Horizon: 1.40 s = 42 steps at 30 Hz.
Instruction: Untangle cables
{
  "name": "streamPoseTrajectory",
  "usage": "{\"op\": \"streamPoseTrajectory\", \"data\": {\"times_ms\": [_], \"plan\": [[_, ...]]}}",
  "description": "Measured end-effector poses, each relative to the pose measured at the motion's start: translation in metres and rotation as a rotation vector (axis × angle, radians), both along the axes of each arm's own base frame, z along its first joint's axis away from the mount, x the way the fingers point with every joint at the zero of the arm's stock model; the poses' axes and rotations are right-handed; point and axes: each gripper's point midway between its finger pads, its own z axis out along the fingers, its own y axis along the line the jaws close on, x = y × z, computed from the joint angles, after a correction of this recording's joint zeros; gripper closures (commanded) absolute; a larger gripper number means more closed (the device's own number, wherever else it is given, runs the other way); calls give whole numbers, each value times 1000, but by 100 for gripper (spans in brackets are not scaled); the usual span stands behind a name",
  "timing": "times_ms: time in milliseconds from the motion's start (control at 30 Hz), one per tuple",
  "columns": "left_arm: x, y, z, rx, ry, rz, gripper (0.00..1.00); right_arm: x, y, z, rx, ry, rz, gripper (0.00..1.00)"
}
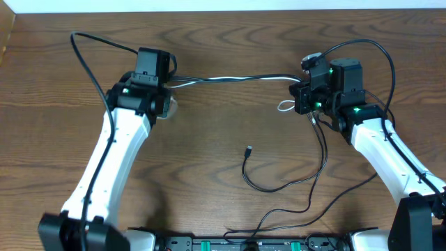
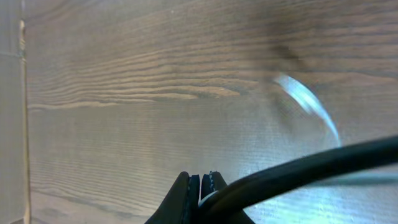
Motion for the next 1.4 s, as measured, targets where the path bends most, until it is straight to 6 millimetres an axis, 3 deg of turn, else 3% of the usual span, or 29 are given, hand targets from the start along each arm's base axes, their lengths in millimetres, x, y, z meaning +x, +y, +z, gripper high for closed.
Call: {"op": "streamPoseTrajectory", "data": {"times_ms": [67, 100, 133, 233, 300, 400, 467, 500, 533, 567, 800, 1067, 1233, 1400], "plan": [[4, 2, -12, 1, 24, 14, 92, 2, 0, 2, 2, -10, -4, 96], [5, 3, -17, 3, 36, 18, 92, 2, 0, 2, 1, -12, -6, 91], [6, 5, -22, 4, 48, 24, 92, 3, -1, 2, -2, -12, -12, 77], [7, 14, -36, 10, 81, 66, 92, 6, -9, 0, -18, -8, -53, 25], [7, 23, -43, 10, 92, 115, 92, 7, -15, -2, -30, -4, -73, 2], [2, 33, -48, 2, 107, 172, 91, 5, -22, -7, -46, 21, -96, 1], [-1, 33, -50, -21, 120, 183, 44, 2, -23, -11, -55, 40, -100, 1], [-3, 31, -52, -41, 130, 186, 26, 0, -24, -12, -58, 49, -101, 1], [-5, 28, -54, -59, 142, 181, 14, -1, -24, -14, -60, 58, -101, 1], [-7, 24, -56, -80, 158, 172, 10, -3, -25, -15, -63, 67, -102, 1], [-23, 9, -64, -157, 240, 140, 9, -4, -24, -16, -64, 73, -101, 1], [-25, 5, -61, -181, 240, 132, 8, -7, -22, -18, -57, 87, -91, 1], [-21, -1, -37, -225, 151, 110, 8, -9, -17, -18, -57, 89, -75, 1], [-14, -13, 11, -311, -30, 57, 8, -15, -1, -17, -39, 89, -16, 1]]}}
